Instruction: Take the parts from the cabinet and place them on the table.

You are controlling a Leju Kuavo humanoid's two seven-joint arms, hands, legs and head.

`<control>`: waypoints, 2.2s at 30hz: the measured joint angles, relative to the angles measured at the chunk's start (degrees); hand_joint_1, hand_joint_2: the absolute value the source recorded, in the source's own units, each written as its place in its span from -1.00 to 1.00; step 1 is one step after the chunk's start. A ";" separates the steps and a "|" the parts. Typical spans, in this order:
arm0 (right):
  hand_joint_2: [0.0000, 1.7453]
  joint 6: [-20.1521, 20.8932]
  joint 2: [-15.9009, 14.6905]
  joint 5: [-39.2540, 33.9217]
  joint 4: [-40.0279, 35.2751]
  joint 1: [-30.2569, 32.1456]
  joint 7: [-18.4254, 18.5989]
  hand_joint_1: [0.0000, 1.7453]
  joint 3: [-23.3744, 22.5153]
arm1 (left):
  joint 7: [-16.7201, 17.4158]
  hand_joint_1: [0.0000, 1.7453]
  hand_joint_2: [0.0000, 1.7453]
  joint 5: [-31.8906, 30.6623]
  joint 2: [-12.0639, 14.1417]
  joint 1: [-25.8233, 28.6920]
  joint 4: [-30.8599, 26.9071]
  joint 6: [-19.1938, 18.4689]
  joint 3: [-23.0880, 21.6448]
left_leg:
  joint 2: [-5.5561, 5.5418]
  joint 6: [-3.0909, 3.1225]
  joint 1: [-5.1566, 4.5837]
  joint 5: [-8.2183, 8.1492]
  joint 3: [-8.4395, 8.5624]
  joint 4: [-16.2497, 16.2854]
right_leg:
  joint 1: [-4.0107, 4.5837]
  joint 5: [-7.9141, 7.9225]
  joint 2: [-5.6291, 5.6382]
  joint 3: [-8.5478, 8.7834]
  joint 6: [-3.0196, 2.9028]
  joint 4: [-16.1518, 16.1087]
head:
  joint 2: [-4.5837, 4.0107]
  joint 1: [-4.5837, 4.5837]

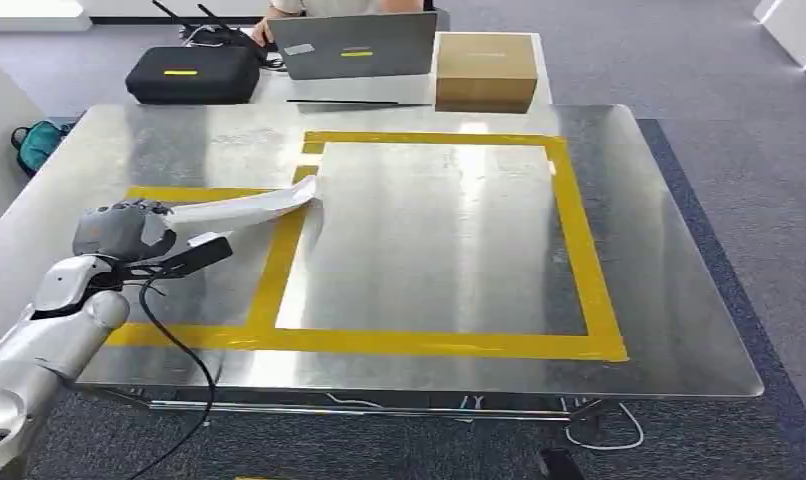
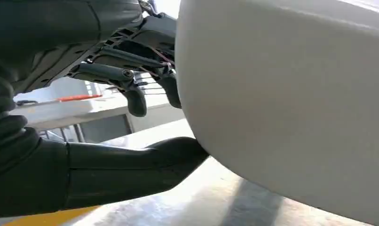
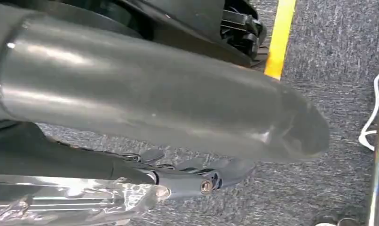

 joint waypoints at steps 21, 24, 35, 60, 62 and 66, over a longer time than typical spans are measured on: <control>-1.00 0.98 0.50 0.44 0.00 -0.42 0.50 -1.00 1.44 | 0.94 0.08 1.00 -2.91 1.42 -2.61 7.30 2.38 1.40 | 0.00 0.00 0.00 0.00 0.00 0.00 | 0.00 0.00 0.00 0.01 0.00 0.00 | 0.00 0.02; -1.00 0.98 0.50 0.44 0.00 -0.45 0.52 -1.00 1.46 | 0.98 0.08 1.00 -3.04 1.42 -2.71 7.80 3.21 1.46 | 0.00 0.00 0.00 0.00 0.00 0.00 | 0.00 0.00 0.00 0.02 0.00 0.00 | 0.00 0.02; -1.00 0.98 0.52 0.44 0.00 -0.46 0.52 -1.00 1.46 | 0.98 0.08 1.00 -3.06 1.55 -2.82 8.63 3.23 1.46 | 0.00 0.00 -0.01 0.00 0.01 0.00 | 0.00 0.00 0.00 0.02 0.00 -0.01 | 0.00 0.00; -1.00 1.01 0.66 0.33 0.00 -0.54 0.48 -1.00 2.91 | -3.74 -1.00 -1.00 -3.98 5.29 -3.04 11.58 9.22 5.68 | 0.41 1.12 0.70 1.05 0.89 -1.44 | 0.08 -2.52 -0.23 -1.54 1.43 3.14 | 0.00 0.31; -1.00 1.01 0.66 0.31 0.00 -0.57 0.48 -1.00 2.91 | -3.74 -1.00 -1.00 -3.91 5.38 -2.96 11.91 9.20 5.81 | 0.42 1.11 0.77 1.05 0.82 -1.41 | -0.41 -6.85 -0.37 -5.51 1.96 12.31 | 0.00 0.20; -1.00 1.01 0.66 0.17 0.00 -0.56 0.52 -1.00 2.91 | -3.74 -1.00 -1.00 -3.67 5.31 -2.62 12.72 8.96 6.08 | 0.41 0.49 1.41 1.14 0.68 -1.12 | -1.07 -4.43 -0.47 -4.88 3.00 11.96 | 0.00 0.26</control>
